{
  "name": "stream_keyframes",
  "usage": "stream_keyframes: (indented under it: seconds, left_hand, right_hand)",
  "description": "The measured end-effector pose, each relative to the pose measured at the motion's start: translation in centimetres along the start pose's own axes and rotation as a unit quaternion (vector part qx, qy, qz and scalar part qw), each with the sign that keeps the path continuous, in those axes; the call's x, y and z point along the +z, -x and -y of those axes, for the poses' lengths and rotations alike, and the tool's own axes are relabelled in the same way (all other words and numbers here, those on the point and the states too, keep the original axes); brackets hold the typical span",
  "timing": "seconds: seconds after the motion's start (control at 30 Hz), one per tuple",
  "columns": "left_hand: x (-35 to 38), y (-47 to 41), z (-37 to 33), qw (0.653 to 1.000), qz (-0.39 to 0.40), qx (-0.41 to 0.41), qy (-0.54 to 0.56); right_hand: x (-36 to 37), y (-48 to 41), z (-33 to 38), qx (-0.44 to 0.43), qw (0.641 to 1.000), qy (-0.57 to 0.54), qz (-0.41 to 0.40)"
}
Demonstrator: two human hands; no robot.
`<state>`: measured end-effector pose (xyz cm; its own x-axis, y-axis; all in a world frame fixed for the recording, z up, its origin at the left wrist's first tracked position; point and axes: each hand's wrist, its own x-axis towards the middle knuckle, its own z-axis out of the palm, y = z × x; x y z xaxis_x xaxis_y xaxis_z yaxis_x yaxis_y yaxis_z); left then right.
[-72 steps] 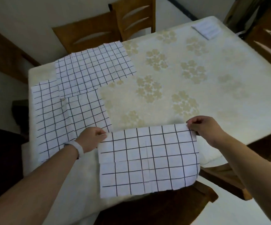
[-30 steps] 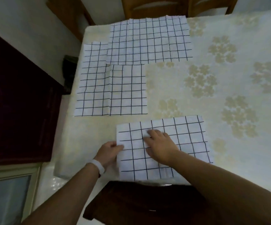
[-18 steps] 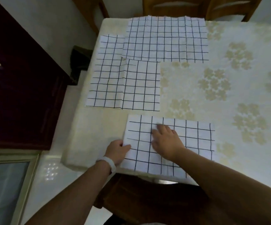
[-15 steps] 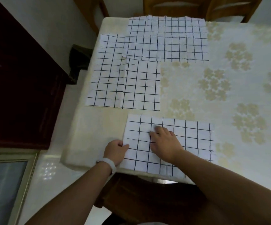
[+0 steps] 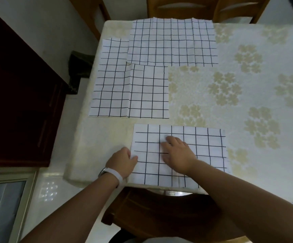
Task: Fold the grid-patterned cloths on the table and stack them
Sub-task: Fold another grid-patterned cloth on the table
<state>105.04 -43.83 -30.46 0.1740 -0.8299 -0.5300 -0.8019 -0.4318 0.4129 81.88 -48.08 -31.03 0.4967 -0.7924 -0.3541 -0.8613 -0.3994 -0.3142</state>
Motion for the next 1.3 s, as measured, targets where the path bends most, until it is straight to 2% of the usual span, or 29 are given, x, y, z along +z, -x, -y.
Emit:
stream_keyframes:
  seconds: [0.13,0.23,0.33,0.47,0.57,0.67,0.77,0.83,1.03,1.17,1.3]
  left_hand:
    - [-1.5,-1.7,-1.7,0.978,-0.064,0.144,-0.134]
    - [-1.2,-4.4,-4.0,0.953,-0.056,0.237,-0.179]
    - [-0.8,-7.5,-6.0,0.938,-0.058,0.280,-0.196]
    - [-1.2,-10.1,-7.9,0.921,-0.033,0.291,-0.256]
    - [-0.9,-9.9,-8.5,0.890,-0.043,0.351,-0.287]
    - [0.3,-7.9,-7.8,0.861,-0.008,0.425,-0.279]
    - [2.1,-4.8,-6.2,0.842,0.024,0.468,-0.269]
    - [3.2,-2.8,-5.1,0.843,0.039,0.467,-0.265]
    - [4.0,-1.4,-4.0,0.905,0.001,0.352,-0.237]
    - [3.7,-1.6,-4.3,0.912,-0.012,0.326,-0.248]
    - [3.5,-2.2,-4.7,0.908,-0.032,0.335,-0.248]
  right_hand:
    - [-1.5,1.4,-4.0,0.053,0.998,0.014,-0.018]
    - [-2.6,1.6,-6.8,0.098,0.995,0.025,-0.021]
    - [-3.5,1.2,-9.1,0.119,0.992,0.038,-0.034]
    - [-4.2,0.6,-10.9,0.140,0.989,0.035,-0.028]
    - [-3.9,1.1,-11.1,0.102,0.993,0.042,-0.036]
    - [-2.8,2.5,-10.6,0.013,0.997,0.059,-0.046]
    - [-1.2,4.7,-9.9,-0.032,0.997,0.062,-0.034]
    - [0.0,6.2,-9.4,-0.060,0.996,0.060,-0.027]
    - [1.2,7.7,-9.1,-0.044,0.997,0.034,-0.059]
    - [1.1,7.1,-9.4,-0.011,0.996,0.046,-0.079]
    - [1.1,6.7,-9.5,0.004,0.995,0.060,-0.083]
